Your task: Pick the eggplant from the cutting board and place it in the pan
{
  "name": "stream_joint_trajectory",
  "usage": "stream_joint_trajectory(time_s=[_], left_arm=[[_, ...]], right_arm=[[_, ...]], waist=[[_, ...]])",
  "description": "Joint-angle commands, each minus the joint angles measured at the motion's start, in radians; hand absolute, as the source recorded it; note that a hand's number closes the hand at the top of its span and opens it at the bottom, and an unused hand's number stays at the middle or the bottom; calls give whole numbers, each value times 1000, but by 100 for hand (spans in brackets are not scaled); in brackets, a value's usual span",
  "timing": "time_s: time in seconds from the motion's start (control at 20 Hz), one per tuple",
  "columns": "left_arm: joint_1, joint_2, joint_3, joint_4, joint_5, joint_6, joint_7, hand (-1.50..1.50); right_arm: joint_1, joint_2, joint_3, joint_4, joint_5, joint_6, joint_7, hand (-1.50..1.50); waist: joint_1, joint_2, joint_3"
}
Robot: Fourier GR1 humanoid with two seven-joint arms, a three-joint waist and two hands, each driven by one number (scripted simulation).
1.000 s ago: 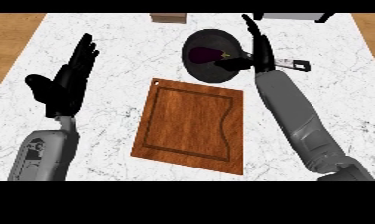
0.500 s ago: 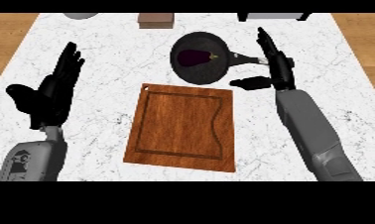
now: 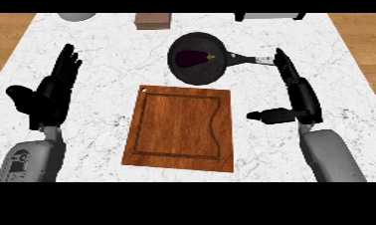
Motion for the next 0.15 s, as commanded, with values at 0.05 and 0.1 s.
stream_joint_trajectory(time_s=[0.05, 0.1], left_arm=[[-59, -25, -3, 62, -28, 38, -24, 0], [-26, -10, -13, 26, -17, 1, 5, 0]], right_arm=[[154, -65, 34, -338, 24, -9, 208, -150], [217, -47, 41, -409, 28, -17, 204, -150]], waist=[[12, 7, 0], [19, 7, 1]])
